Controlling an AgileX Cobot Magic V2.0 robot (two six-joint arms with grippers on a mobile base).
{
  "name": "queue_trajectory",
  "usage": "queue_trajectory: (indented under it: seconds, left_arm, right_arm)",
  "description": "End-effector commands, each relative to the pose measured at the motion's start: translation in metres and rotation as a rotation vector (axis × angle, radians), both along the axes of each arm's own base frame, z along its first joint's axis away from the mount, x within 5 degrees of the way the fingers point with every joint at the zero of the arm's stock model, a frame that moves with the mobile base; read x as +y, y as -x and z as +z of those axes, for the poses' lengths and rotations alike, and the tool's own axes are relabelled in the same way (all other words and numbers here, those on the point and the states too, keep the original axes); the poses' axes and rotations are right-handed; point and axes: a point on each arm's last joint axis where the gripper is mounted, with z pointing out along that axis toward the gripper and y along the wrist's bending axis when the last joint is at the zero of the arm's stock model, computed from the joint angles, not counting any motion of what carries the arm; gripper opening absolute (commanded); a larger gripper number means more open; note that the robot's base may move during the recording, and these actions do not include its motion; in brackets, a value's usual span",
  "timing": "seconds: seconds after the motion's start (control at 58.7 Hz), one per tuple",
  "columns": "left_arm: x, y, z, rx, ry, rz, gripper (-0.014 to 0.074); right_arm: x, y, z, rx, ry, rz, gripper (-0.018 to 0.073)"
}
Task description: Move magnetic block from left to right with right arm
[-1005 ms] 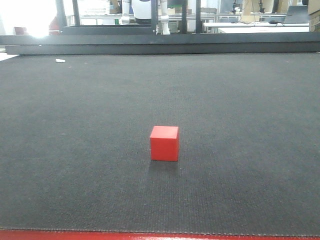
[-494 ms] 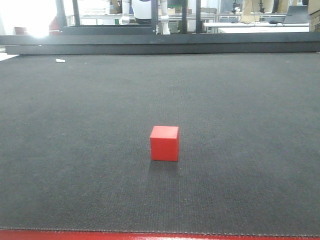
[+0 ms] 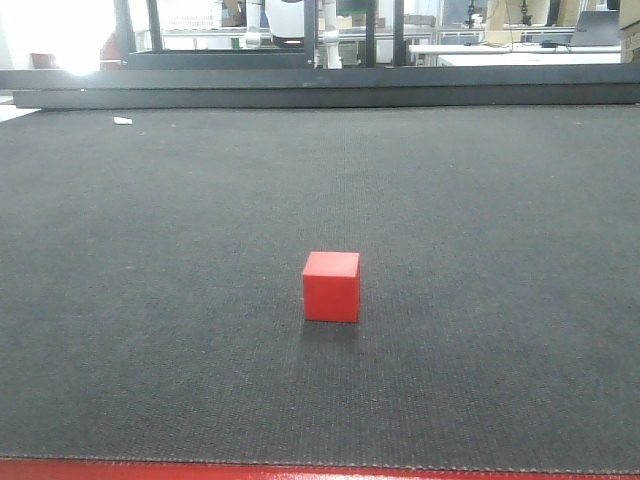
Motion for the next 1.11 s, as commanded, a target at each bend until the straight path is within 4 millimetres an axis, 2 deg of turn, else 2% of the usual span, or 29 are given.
queue_trajectory:
  seconds: [0.0, 0.358, 0.579, 0.886, 1.09]
  left_arm:
    - [0.000, 0.002, 0.006, -0.094, 0.007, 0.000, -0.0116]
    - [0.000, 0.002, 0.006, -0.094, 0.007, 0.000, -0.0116]
    - [0.000, 0.002, 0.006, -0.094, 0.007, 0.000, -0.0116]
    - [0.000, 0.002, 0.006, -0.094, 0.007, 0.000, -0.0116]
    - [0.000, 0.002, 0.006, -0.094, 0.007, 0.000, -0.0116]
  right_arm:
    - [0.000, -0.003, 0.021, 0.000, 0.004, 0.003, 0.0055]
    - [0.003, -0.033, 0.025, 0.346, 0.000, 0.043, 0.0055]
    - [0.003, -0.052, 0.030, 0.488, -0.004, 0.047, 0.0055]
    - [-0.002, -0.070, 0.033, 0.764, -0.079, -0.048, 0.0055]
    - [0.009, -0.083, 0.037, 0.871, -0.024, 0.029, 0.0058]
